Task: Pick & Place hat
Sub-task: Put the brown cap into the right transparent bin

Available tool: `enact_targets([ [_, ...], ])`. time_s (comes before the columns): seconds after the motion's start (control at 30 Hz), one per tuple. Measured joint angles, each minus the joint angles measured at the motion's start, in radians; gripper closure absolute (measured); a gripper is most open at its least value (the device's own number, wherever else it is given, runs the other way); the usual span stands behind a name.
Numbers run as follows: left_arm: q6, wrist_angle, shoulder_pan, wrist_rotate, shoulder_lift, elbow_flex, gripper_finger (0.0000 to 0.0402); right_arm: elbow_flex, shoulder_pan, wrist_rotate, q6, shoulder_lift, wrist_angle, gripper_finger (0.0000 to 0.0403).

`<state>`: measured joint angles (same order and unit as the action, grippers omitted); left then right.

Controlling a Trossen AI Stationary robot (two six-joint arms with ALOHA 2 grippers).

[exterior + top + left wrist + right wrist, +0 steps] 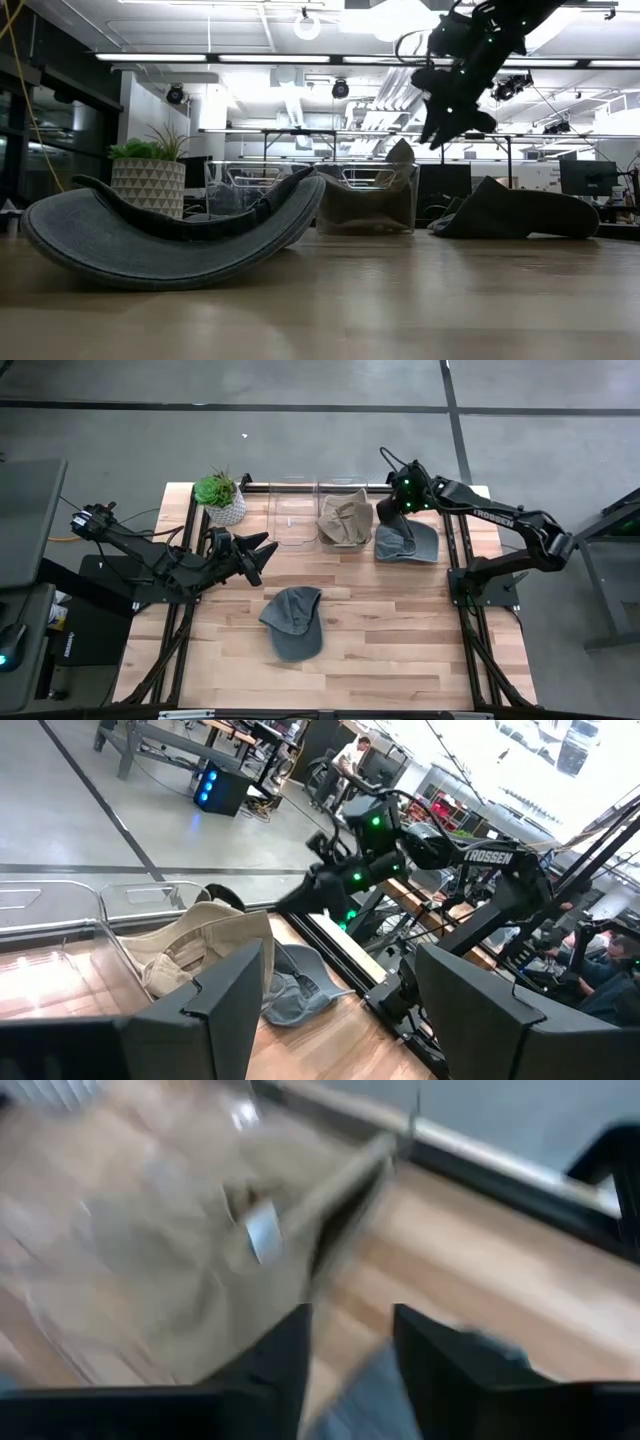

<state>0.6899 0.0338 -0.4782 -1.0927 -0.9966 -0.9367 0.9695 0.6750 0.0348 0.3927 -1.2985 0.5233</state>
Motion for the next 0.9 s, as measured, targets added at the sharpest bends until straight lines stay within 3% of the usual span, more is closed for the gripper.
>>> enact_targets([
  [0.1, 0.001, 0.0, 0.0, 0.0, 0.0, 0.0, 0.016, -0.002, -0.009, 0.006, -0.028, -0.002, 0.028, 0.0356],
  [0.17, 0.003, 0.0, 0.0, 0.0, 0.0, 0.0, 0.016, -0.002, -0.02, 0.01, -0.043, -0.003, 0.023, 0.039],
  [0.43, 0.069, 0.051, 0.0, 0.003, 0.0, 0.0, 0.016, -0.002, -0.052, 0.015, -0.007, -0.033, 0.014, 0.0399],
  [0.9, 0.078, 0.062, 0.0, 0.003, 0.0, 0.0, 0.016, -0.002, -0.102, 0.066, 0.056, -0.203, -0.123, 0.0402],
])
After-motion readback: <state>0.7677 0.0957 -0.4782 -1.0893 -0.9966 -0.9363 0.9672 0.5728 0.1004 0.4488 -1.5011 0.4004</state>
